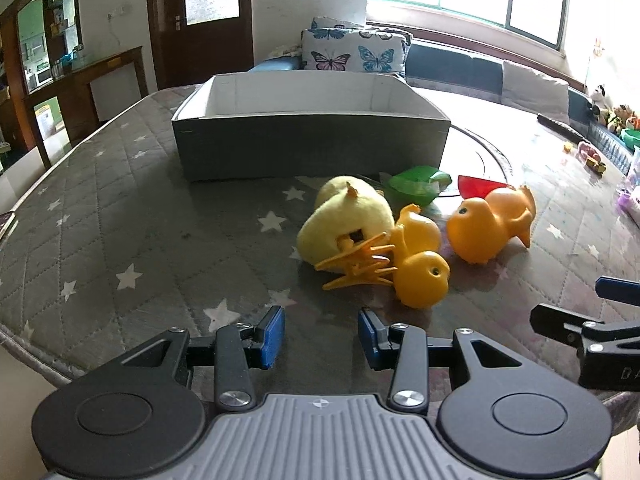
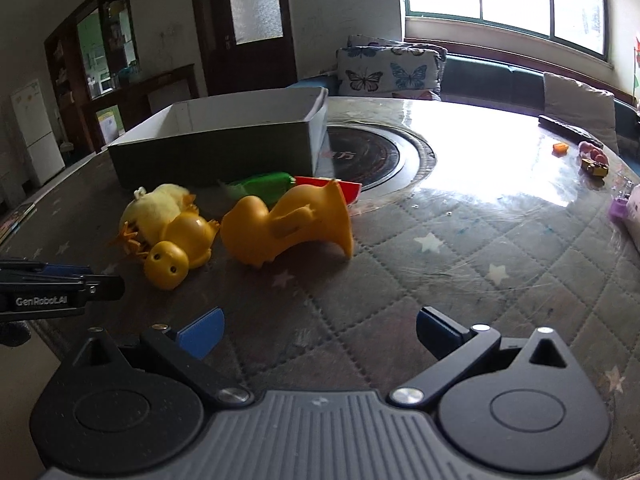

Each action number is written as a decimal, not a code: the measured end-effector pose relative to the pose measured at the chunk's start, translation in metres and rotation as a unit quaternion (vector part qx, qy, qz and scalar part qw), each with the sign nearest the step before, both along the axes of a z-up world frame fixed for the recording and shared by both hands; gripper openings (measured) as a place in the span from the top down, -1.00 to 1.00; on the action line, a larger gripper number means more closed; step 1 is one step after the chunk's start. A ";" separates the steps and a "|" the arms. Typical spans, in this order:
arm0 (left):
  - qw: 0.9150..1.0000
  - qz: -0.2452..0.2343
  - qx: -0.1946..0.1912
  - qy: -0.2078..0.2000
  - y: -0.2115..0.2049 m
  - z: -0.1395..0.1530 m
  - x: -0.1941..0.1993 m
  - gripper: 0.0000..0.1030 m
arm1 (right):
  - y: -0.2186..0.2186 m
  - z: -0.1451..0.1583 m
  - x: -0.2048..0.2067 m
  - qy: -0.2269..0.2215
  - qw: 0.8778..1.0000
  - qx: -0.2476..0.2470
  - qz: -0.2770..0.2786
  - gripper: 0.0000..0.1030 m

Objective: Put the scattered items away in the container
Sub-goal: 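Move the left gripper toward the yellow plush chick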

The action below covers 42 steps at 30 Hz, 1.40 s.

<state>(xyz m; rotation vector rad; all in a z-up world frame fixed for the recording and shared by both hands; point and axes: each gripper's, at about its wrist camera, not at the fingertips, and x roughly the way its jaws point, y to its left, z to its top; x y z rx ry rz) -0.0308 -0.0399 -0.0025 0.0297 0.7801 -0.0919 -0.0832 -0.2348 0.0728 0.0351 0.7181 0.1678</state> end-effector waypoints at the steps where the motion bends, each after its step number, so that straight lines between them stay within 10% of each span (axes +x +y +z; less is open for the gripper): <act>1: 1.000 -0.001 0.001 0.002 -0.001 0.000 0.000 0.17 | 0.001 0.000 -0.001 0.001 1.000 0.000 0.003 -1.00; 42: 1.000 -0.015 0.020 0.011 -0.012 -0.003 -0.004 0.17 | 0.023 -0.002 -0.005 0.024 0.999 -0.006 0.046 -1.00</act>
